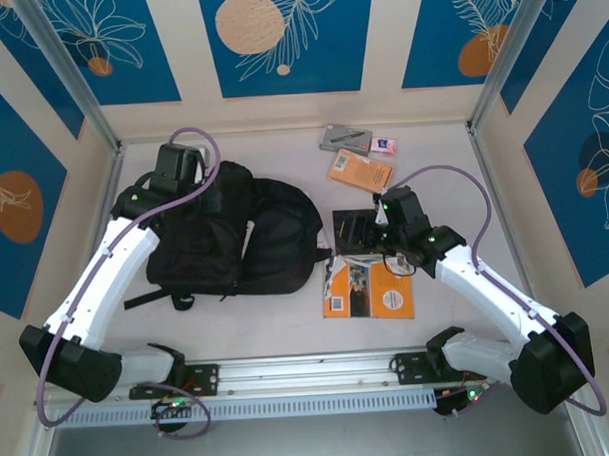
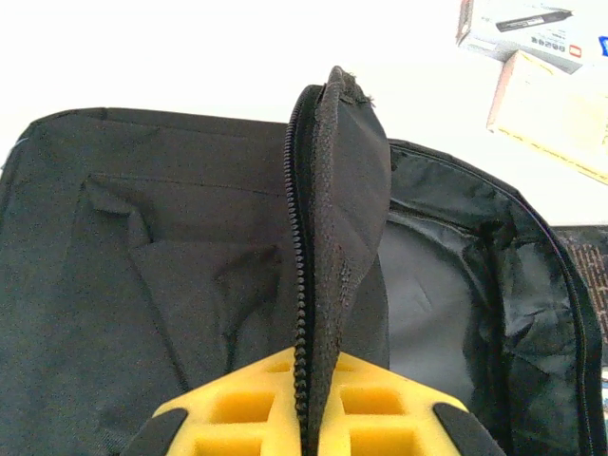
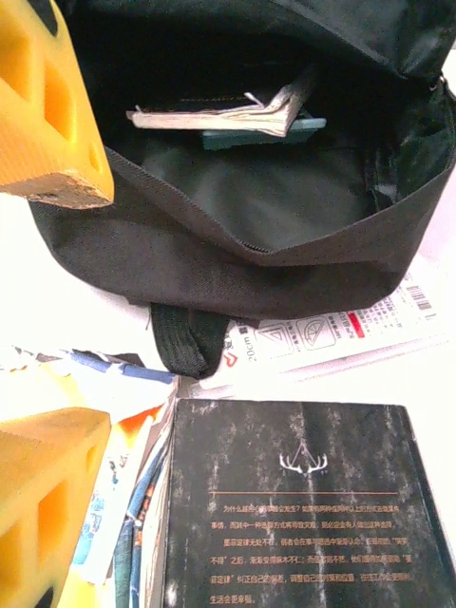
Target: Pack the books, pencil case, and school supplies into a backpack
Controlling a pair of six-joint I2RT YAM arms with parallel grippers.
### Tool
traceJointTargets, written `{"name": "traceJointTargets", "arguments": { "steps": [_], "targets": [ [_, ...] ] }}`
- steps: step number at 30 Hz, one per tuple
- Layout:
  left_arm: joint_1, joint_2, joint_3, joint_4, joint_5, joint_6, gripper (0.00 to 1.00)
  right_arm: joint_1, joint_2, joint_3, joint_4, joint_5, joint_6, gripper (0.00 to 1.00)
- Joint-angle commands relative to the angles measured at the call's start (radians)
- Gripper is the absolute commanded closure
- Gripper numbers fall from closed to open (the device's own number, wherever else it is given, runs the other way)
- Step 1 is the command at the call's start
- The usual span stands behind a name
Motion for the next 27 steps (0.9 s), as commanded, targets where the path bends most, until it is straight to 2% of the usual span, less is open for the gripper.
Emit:
{"name": "traceJointTargets", "arguments": {
  "steps": [1, 4, 9, 13, 18, 22, 23, 24, 27],
  "targets": [
    [0.01, 0.028, -0.016, 0.044, 0.08, -0.018, 1.0, 0.002, -0.036, -0.026, -0.036, -0.004, 0.016, 0.41],
    [-0.042, 0.072, -0.021, 0.04, 0.087, -0.018, 1.0, 0.001, -0.065, -0.048, -0.055, 0.02, 0.032, 0.41],
    [-0.176, 0.127, -0.077, 0.101, 0.086, -0.041, 0.87, -0.04, -0.044, -0.032, -0.198, 0.165, 0.099, 0.38],
    [-0.252, 0.197, -0.108, 0.155, 0.123, -0.067, 0.71, -0.115, -0.022, -0.034, -0.299, 0.252, 0.17, 0.38],
    [-0.259, 0.192, -0.163, 0.238, 0.202, -0.106, 0.48, -0.245, -0.039, -0.099, -0.297, 0.249, 0.221, 0.37],
    [-0.278, 0.129, -0.153, 0.245, 0.23, -0.111, 0.36, -0.392, -0.012, -0.142, -0.266, 0.194, 0.235, 0.28],
    [-0.287, 0.111, -0.154, 0.247, 0.237, -0.107, 0.32, -0.417, -0.001, -0.15, -0.255, 0.183, 0.238, 0.07],
    [-0.301, 0.092, -0.155, 0.246, 0.239, -0.104, 0.27, -0.446, 0.015, -0.156, -0.245, 0.167, 0.239, 0.04],
    [-0.347, 0.047, -0.163, 0.244, 0.216, -0.101, 0.19, -0.493, 0.065, -0.168, -0.186, 0.107, 0.219, 0.03]
  ]
}}
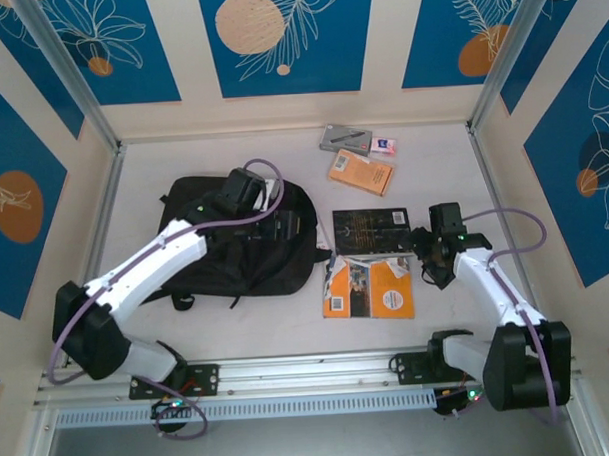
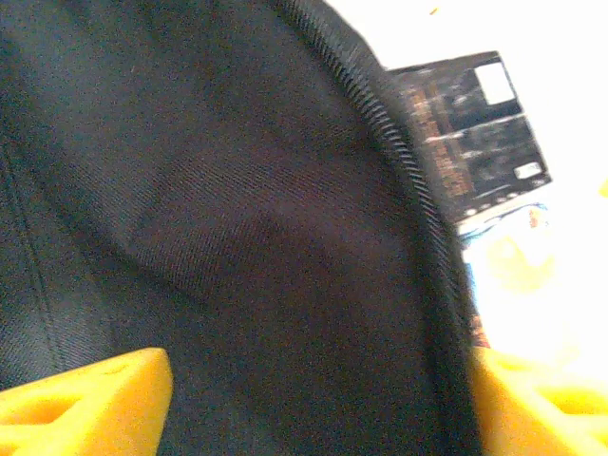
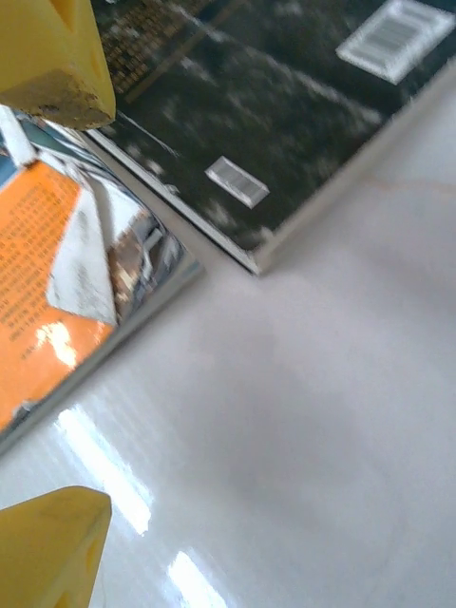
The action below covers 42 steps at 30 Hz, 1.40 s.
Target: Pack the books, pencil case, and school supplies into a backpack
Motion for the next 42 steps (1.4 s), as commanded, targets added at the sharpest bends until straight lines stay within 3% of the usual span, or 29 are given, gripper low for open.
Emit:
{"name": "traceJointTargets", "arguments": {
  "steps": [1, 11, 15, 24, 28, 33, 37, 42],
  "targets": [
    [-0.059, -0.07, -0.01, 0.018, 0.007, -0.002, 0.17, -0.034, 0.047, -0.016, 0.055, -0.081, 0.007, 0.03],
    [-0.273, -0.145, -0.107, 0.081, -0.163, -0.09, 0.12, 0.051, 0.122, -0.028, 0.103, -0.178, 0.057, 0.07],
    [-0.358, -0.192, -0.202, 0.182, -0.23, -0.123, 0.12, 0.098, 0.125, -0.045, 0.125, -0.234, 0.099, 0.08],
    [-0.466, -0.001, -0.186, 0.119, -0.187, -0.01, 0.19, 0.22, 0.097, -0.076, 0.102, -0.26, 0.17, 0.09],
    [-0.469, 0.102, -0.178, 0.066, -0.168, 0.034, 0.26, 0.308, 0.063, -0.081, 0.105, -0.231, 0.17, 0.09],
    [-0.452, 0.149, -0.231, 0.039, -0.178, 0.054, 0.36, 0.315, 0.064, -0.046, 0.061, -0.142, 0.089, 0.09],
    [-0.363, 0.164, -0.296, 0.067, -0.173, 0.037, 0.41, 0.252, 0.076, -0.018, 0.028, -0.057, 0.04, 0.08],
    [-0.232, 0.202, -0.349, 0.182, -0.144, -0.028, 0.46, 0.08, 0.089, -0.025, 0.067, -0.131, 0.038, 0.08]
  ]
}}
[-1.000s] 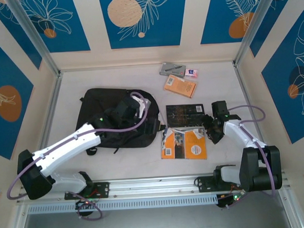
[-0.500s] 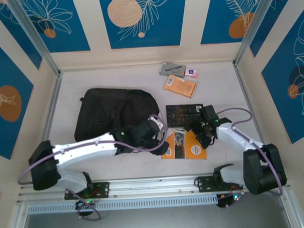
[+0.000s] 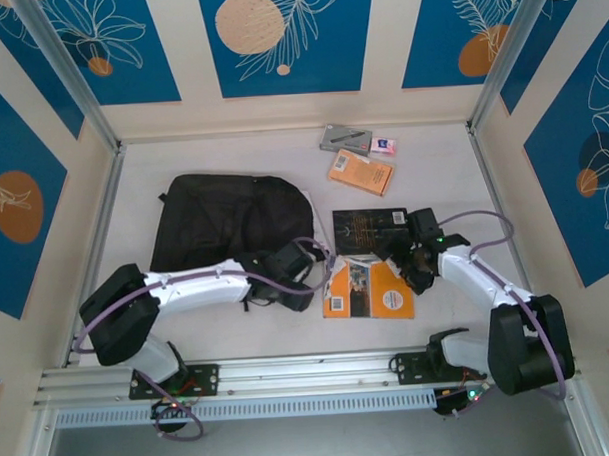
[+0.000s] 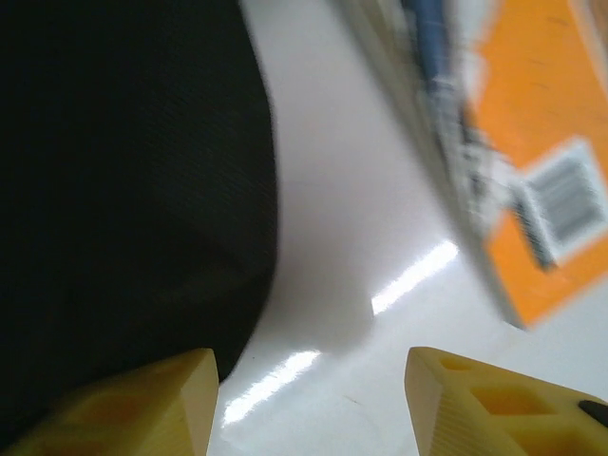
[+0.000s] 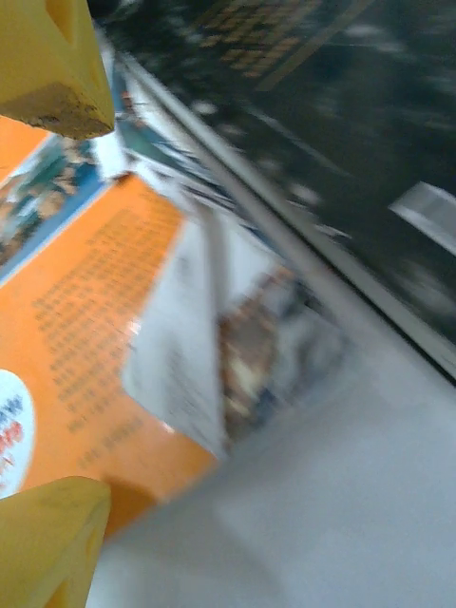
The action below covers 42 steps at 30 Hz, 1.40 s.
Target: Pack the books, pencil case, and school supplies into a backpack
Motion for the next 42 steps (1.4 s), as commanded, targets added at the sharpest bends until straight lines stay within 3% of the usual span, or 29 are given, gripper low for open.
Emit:
{"name": "traceJointTargets", "arguments": {
  "steps": [1, 8, 14, 18, 22, 25, 30, 36, 39, 42],
  "targets": [
    [0.076, 0.059, -0.015, 0.037, -0.002, -0.048, 0.46, -0.081, 0.017, 0.017, -0.003, -0.007, -0.022, 0.08],
    [0.154, 0.141, 0.116, 0.002, -0.063, -0.022, 0.46, -0.092, 0.091, 0.017, 0.009, -0.004, -0.014, 0.08],
    [0.17, 0.04, 0.137, -0.024, -0.019, -0.025, 0.41, -0.007, 0.057, -0.038, 0.005, -0.055, 0.048, 0.08],
    [0.161, -0.057, 0.124, -0.06, 0.014, -0.032, 0.36, 0.127, -0.017, -0.092, 0.001, -0.066, 0.142, 0.08],
    [0.153, -0.155, 0.094, -0.105, 0.037, -0.04, 0.34, 0.329, -0.065, -0.125, 0.003, -0.067, 0.277, 0.09],
    [0.128, -0.203, 0.069, -0.141, 0.06, -0.035, 0.35, 0.472, -0.083, -0.085, -0.036, -0.017, 0.294, 0.1],
    [0.028, -0.219, -0.003, -0.146, 0.082, -0.039, 0.45, 0.533, -0.105, -0.023, -0.091, 0.057, 0.042, 0.13],
    [-0.08, -0.128, -0.082, -0.042, 0.082, -0.076, 0.6, 0.475, -0.157, 0.017, 0.04, -0.04, -0.4, 0.24],
    [-0.108, -0.072, -0.079, 0.006, 0.071, -0.082, 0.64, 0.384, -0.049, 0.078, 0.079, -0.147, -0.529, 0.3],
    [-0.125, -0.018, -0.069, 0.039, 0.07, -0.082, 0.65, 0.352, 0.108, 0.176, 0.05, -0.169, -0.62, 0.31]
  ]
}}
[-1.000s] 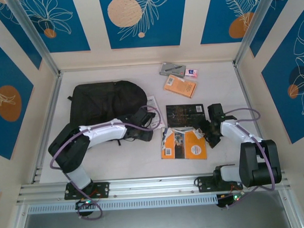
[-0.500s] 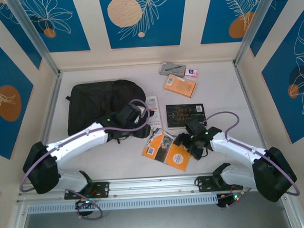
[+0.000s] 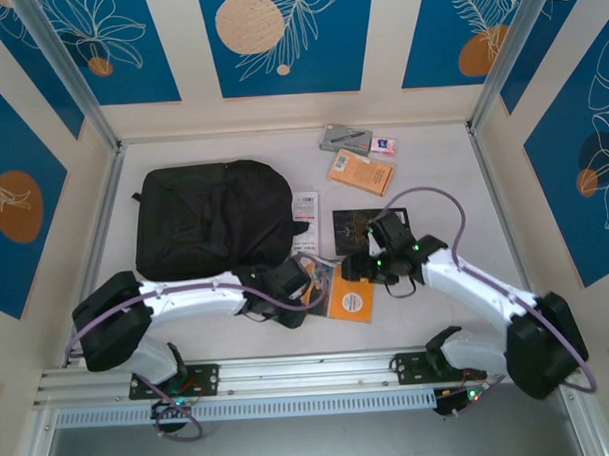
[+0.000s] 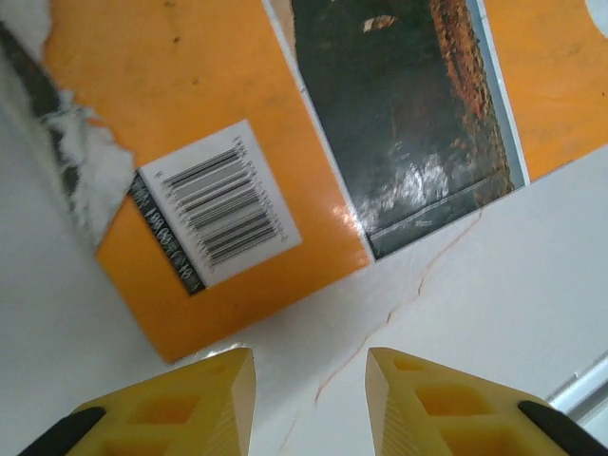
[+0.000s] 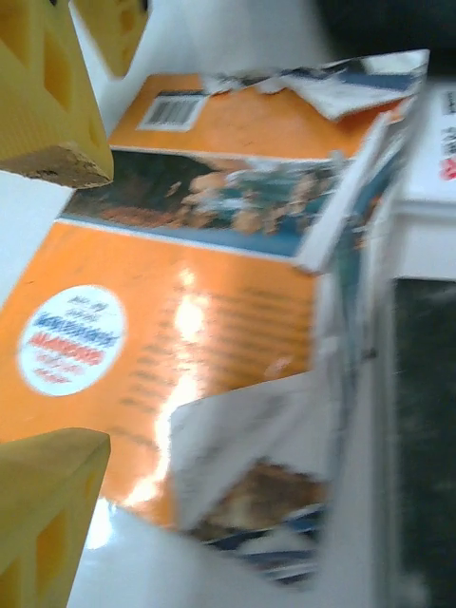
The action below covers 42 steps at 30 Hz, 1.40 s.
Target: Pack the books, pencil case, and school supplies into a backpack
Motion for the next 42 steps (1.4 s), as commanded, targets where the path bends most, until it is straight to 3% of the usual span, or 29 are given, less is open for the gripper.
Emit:
{"name": "traceJointTargets", "arguments": {
  "steps": [1, 14, 18, 23, 33, 38, 42],
  "targets": [
    [-0.02, 0.05, 0.012, 0.073, 0.006, -0.01, 0.66, -0.019, 0.137, 0.1, 0.014, -0.042, -0.198, 0.29],
    [-0.015, 0.181, 0.074, 0.072, -0.103, 0.041, 0.69, -0.119, 0.332, 0.148, 0.132, 0.062, -0.151, 0.23],
    [0.045, 0.19, 0.08, 0.056, -0.109, 0.055, 0.69, -0.167, 0.373, 0.149, 0.142, 0.065, -0.131, 0.22],
    [0.141, 0.2, 0.105, 0.042, -0.097, 0.074, 0.69, -0.141, 0.405, 0.148, 0.112, 0.052, -0.101, 0.22],
    [0.257, 0.326, 0.309, -0.029, -0.102, 0.071, 0.67, 0.001, 0.23, -0.055, 0.16, -0.041, 0.05, 0.21],
    [0.27, 0.293, 0.357, -0.071, -0.121, 0.067, 0.64, 0.09, 0.139, -0.141, 0.247, -0.179, 0.156, 0.21],
    [0.27, 0.21, 0.334, -0.098, -0.138, 0.071, 0.61, 0.095, 0.016, -0.106, 0.166, -0.116, 0.149, 0.19]
  ]
}}
